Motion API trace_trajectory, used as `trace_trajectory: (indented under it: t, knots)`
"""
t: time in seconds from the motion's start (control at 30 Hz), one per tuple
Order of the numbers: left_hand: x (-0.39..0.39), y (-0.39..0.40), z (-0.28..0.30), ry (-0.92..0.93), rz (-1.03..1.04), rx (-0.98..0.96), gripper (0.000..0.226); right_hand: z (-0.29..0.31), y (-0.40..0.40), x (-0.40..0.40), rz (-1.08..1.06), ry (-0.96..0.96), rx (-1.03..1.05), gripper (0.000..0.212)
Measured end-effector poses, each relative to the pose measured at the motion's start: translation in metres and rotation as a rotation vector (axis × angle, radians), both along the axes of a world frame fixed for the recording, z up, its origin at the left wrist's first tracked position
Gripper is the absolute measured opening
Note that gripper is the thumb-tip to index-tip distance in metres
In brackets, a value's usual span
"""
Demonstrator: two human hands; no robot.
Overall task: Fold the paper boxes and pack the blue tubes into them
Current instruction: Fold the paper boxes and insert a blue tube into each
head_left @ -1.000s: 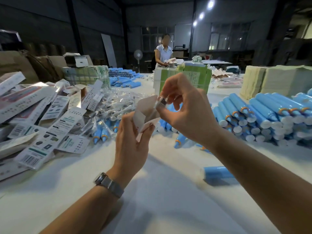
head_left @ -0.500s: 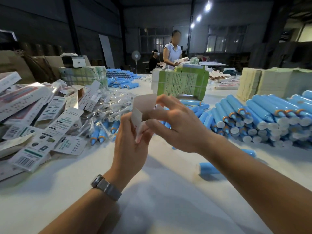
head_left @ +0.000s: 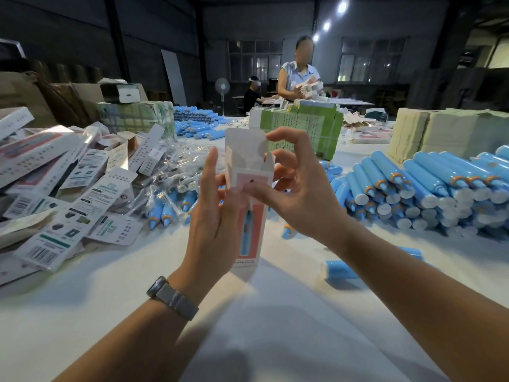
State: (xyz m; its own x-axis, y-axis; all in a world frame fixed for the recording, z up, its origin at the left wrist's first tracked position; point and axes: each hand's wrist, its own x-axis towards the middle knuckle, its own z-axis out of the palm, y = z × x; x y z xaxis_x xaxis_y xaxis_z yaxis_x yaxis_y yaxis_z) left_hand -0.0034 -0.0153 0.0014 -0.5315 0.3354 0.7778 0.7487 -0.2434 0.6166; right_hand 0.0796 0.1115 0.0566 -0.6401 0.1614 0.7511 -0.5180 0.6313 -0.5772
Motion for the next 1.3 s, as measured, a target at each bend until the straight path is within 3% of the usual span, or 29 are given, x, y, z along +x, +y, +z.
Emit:
trace_trajectory:
  t: [0.33, 0.5, 1.0, 1.13, 1.3]
  knots:
    - [-0.001, 0.002, -0.003, 0.006, -0.087, 0.075, 0.032, 0.0, 0.0, 0.002, 0.023, -0.008, -0.115, 0.051]
    - [0.0, -0.003, 0.0, -0.044, -0.111, 0.078, 0.031, 0.002, 0.002, 0.004, 0.02, -0.01, -0.082, 0.045]
    - [-0.006, -0.001, -0.003, 0.045, -0.072, 0.073, 0.033, 0.011, 0.011, 0.009, 0.089, -0.057, 0.058, 0.01]
    - [-0.004, -0.001, -0.003, 0.03, -0.086, 0.079, 0.033, 0.01, 0.011, 0.008, 0.105, -0.004, 0.03, 0.018]
    - [-0.003, -0.002, -0.001, 0.013, -0.106, 0.07, 0.033, 0.011, 0.008, 0.007, 0.134, 0.071, -0.007, 0.042]
